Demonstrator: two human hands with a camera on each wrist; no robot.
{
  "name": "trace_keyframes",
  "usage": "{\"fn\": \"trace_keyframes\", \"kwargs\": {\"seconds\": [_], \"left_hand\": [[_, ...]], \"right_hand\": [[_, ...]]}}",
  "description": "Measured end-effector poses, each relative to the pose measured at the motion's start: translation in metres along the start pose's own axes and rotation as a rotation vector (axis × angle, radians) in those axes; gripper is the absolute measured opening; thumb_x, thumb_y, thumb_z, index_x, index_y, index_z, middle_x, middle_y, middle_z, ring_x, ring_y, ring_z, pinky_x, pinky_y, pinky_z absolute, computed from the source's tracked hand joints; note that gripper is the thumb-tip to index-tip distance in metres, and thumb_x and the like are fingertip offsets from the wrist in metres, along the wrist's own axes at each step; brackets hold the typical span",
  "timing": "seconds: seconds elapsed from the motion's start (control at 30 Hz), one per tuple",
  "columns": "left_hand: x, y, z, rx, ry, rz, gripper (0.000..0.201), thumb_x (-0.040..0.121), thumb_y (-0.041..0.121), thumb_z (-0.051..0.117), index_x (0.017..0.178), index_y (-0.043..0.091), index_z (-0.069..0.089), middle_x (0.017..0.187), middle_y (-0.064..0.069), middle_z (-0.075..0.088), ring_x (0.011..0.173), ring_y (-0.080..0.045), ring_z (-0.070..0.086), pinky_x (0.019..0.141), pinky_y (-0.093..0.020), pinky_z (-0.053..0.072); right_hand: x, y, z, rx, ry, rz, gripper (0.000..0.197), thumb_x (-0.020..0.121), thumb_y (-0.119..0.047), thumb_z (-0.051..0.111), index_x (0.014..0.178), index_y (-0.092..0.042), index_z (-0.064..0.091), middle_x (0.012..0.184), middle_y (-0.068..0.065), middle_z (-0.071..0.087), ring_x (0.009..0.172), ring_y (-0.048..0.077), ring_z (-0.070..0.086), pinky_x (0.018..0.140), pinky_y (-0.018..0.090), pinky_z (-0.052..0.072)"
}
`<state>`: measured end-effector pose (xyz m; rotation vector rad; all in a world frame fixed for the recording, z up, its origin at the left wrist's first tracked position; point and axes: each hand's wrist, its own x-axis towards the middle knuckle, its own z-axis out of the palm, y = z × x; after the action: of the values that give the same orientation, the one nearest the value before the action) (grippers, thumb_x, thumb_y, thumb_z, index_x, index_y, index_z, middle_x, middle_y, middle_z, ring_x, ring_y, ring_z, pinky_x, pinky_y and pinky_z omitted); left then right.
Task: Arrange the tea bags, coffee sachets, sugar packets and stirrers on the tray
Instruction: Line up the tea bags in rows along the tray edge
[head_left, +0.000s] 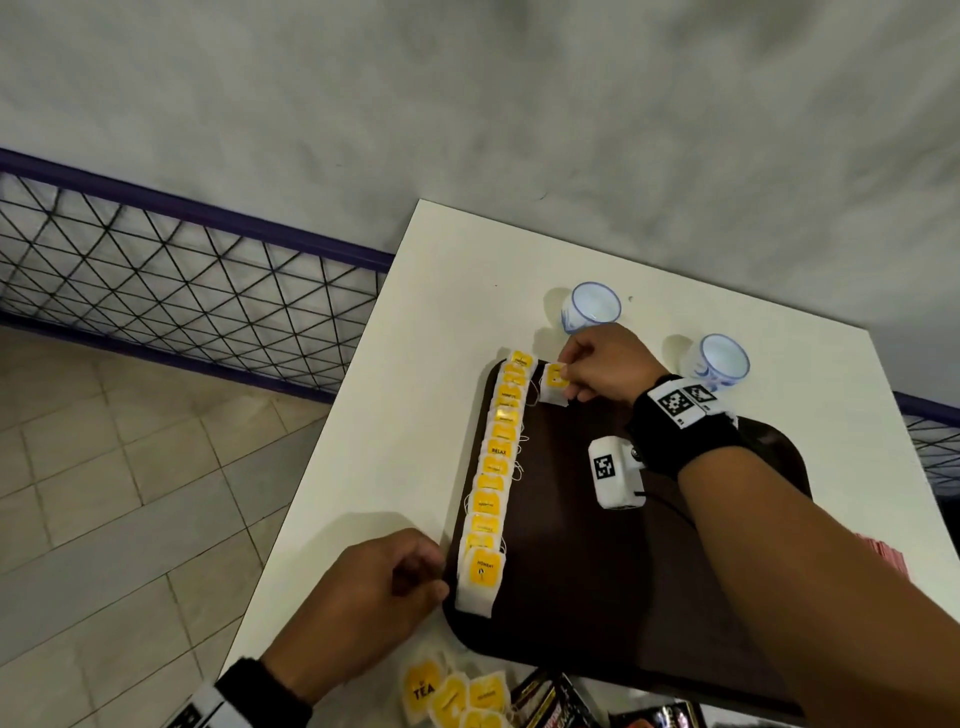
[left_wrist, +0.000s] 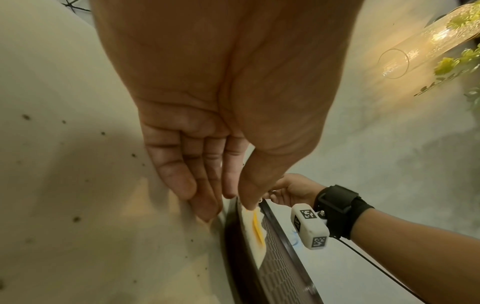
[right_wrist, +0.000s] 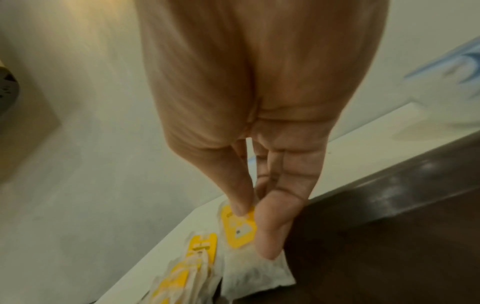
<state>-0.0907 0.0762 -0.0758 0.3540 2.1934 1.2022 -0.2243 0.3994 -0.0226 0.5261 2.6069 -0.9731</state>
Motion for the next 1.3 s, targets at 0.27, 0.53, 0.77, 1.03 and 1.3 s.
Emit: {"fn": "trace_keyframes", "kwargs": {"seconds": [0.27,0.53,0.77,1.03,1.3], "left_hand": [[0.001,-0.004,0.001,0.016,-0.009,0.008,0.013,0.086,0.028,0.079,0.092,0.034,0.070,0.087,0.022,0.071,0.084,0.000,0.067,0.073,-0.013,0.050],[0.002,-0.008,0.001,-0.018,-0.009,0.012,0.011,0.087,0.027,0.078,0.092,0.033,0.070,0.088,0.017,0.073,0.084,-0.003,0.067,0.075,-0.017,0.052],[-0.007,-0.008,-0.007,-0.013,0.012,0.043,0.012,0.089,0.024,0.076,0.094,0.032,0.070,0.089,0.013,0.074,0.084,-0.003,0.068,0.079,-0.023,0.055],[-0.050,-0.007,-0.013,0.187,-0.039,0.005,0.031,0.084,0.046,0.077,0.111,0.037,0.064,0.100,0.016,0.063,0.086,-0.002,0.063,0.082,-0.029,0.055],[-0.076,0.012,0.022,0.437,-0.216,0.086,0.077,0.067,0.071,0.074,0.132,0.036,0.053,0.129,0.012,0.049,0.108,-0.014,0.063,0.089,-0.034,0.055]], "right_hand": [[0.013,-0.006,0.003,0.174,0.069,0.094,0.015,0.086,0.008,0.063,0.082,-0.007,0.063,0.078,0.016,0.071,0.066,0.026,0.072,0.070,0.039,0.063],[0.017,-0.004,0.010,0.188,0.103,0.106,0.019,0.085,0.006,0.067,0.078,-0.012,0.063,0.079,0.014,0.069,0.064,0.024,0.069,0.067,0.038,0.064],[-0.006,-0.010,0.004,0.100,0.187,0.044,0.020,0.080,-0.005,0.072,0.096,-0.015,0.063,0.083,0.015,0.071,0.070,0.029,0.073,0.070,0.044,0.063],[-0.180,0.009,0.050,0.084,-0.092,-0.097,0.020,0.083,-0.010,0.077,0.094,-0.025,0.067,0.082,0.001,0.069,0.066,0.017,0.071,0.055,0.024,0.052],[-0.294,0.028,0.109,-0.116,-0.283,-0.134,0.028,0.077,-0.033,0.082,0.101,-0.032,0.066,0.098,-0.014,0.057,0.081,-0.003,0.058,0.069,0.011,0.044]]}}
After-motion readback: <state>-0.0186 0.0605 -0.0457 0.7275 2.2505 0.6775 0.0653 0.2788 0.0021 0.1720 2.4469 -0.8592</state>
